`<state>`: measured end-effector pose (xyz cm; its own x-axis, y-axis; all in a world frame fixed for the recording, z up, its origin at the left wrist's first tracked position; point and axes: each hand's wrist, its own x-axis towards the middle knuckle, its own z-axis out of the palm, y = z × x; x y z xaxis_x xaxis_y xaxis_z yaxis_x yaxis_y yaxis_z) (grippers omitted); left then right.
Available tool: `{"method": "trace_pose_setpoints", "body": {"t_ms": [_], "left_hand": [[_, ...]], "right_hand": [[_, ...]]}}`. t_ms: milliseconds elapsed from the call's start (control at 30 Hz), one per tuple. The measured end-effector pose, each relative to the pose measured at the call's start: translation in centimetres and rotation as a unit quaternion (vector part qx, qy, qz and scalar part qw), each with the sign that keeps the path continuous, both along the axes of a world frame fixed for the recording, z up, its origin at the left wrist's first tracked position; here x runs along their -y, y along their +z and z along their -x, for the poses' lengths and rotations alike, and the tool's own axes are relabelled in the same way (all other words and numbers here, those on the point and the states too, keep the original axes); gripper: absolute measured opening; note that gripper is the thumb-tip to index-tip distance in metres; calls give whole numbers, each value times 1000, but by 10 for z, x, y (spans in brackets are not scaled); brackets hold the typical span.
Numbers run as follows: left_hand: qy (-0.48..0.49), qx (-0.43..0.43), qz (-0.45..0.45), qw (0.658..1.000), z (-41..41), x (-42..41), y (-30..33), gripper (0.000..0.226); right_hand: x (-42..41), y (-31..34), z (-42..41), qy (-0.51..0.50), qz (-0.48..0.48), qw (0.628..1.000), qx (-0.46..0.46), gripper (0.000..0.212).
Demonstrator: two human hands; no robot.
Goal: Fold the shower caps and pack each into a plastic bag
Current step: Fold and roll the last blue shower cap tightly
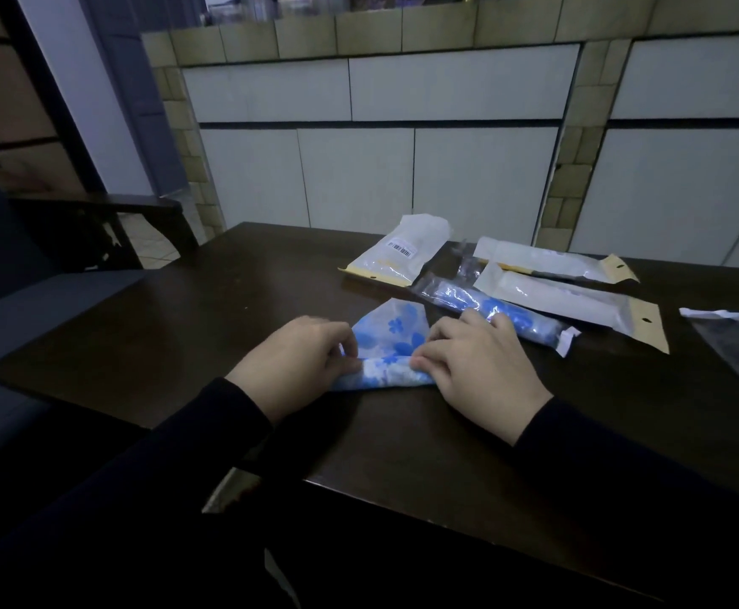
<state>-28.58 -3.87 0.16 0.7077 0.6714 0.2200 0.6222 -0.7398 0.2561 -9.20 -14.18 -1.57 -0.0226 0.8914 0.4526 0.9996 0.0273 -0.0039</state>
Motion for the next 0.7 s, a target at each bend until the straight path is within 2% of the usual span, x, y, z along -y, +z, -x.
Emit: {"method": "trace_pose_setpoints", "body": {"t_ms": [67,133,233,300,400,700], "left_hand": [[-25,11,-41,999,-1,3,-1,8],[-47,27,-49,997,-2,8,-2,14],[-51,48,-32,997,1,14,-5,19],[-52,47,-19,997,5,15,-6,20],[-52,28,-21,998,6,11,-8,36],[-51,5,-19,998,-1,7,-4,24]], "right_hand": [[-1,-4,-1,26,-53,998,22,11],[-3,-6,-2,51,-77,995,26,9],[-2,-1,-5,70,-23,997,9,39],[-2,2,-9,86,24,996,2,49],[-4,3,-15,87,55,995,12,44],[-5,4,-16,71,75,994,30,42]]}}
